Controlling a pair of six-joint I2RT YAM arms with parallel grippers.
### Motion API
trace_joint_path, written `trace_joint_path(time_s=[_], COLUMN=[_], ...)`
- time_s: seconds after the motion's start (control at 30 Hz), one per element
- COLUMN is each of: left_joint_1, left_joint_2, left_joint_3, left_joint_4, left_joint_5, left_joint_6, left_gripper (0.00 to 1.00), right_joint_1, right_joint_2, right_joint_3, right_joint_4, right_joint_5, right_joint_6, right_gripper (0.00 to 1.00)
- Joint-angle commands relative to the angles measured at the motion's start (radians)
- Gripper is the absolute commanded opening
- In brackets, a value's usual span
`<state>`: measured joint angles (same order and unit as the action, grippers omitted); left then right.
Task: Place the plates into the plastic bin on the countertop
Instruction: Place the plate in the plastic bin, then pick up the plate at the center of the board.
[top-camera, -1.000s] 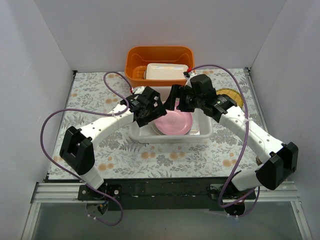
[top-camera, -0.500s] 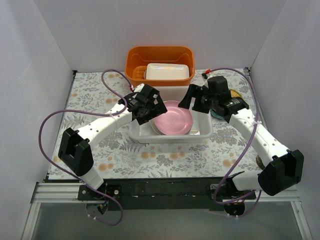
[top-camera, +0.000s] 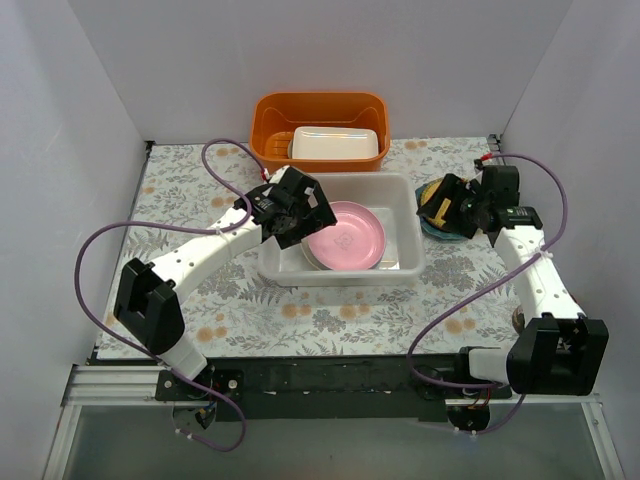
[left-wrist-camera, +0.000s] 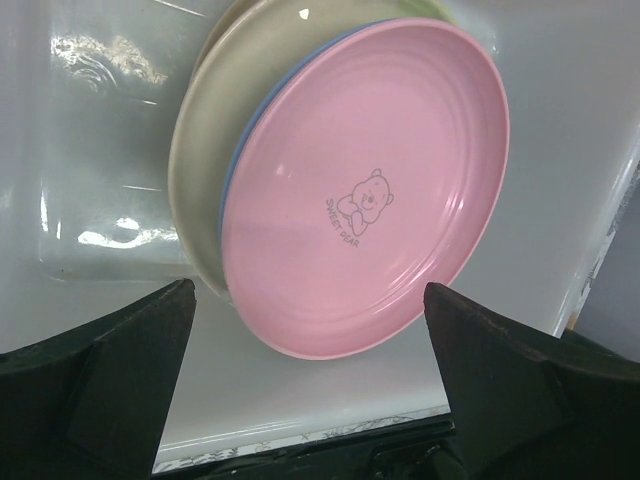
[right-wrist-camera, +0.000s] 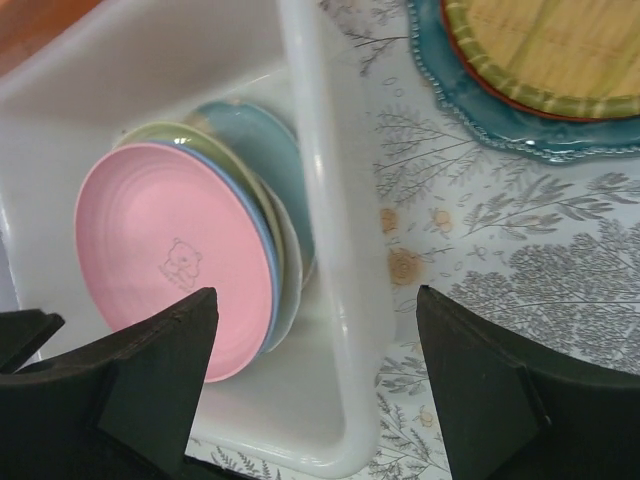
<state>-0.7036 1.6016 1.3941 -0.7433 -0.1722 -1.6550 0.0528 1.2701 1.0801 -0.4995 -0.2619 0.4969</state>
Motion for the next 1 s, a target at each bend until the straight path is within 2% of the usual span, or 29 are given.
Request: trace_joint_path(time_s=[0.0, 0.3, 0.43, 0.7, 0.97], left_joint_1=[-0.002, -0.002, -0.002, -0.002, -0.002], left_joint_2=[-0.083, -0.106, -0.118, -0.138, -0.138], left_joint_3=[0.034, 0.039, 0.029, -0.001, -0.001], left_joint_4=[0.021, 0.025, 0.025, 0.059, 0.074], left_joint_5=[0.023, 0.059, 0.065, 0.095, 0.117], left_joint_6=[0.024, 0.027, 0.029, 0.018, 0.024], left_gripper=[0.98, 0.98, 0.98, 0.98, 0.98], right_joint_1=[-0.108, -0.258, -0.307, -0.349, -0.361], right_joint_2=[-0.018, 0.067, 0.101, 0.159, 0.232], right_joint_3=[-0.028, -0.043, -0.095, -0.092, -0.091], right_joint_4=[-0.011, -0.022, 0.048, 0.090, 0.179], right_joint_5=[-0.010, 0.075, 0.058, 0.049, 0.001], right_joint_6=[-0.044, -0.072, -0.067, -0.064, 0.006], right_gripper=[0.88, 0.89, 0.87, 0.84, 0.83])
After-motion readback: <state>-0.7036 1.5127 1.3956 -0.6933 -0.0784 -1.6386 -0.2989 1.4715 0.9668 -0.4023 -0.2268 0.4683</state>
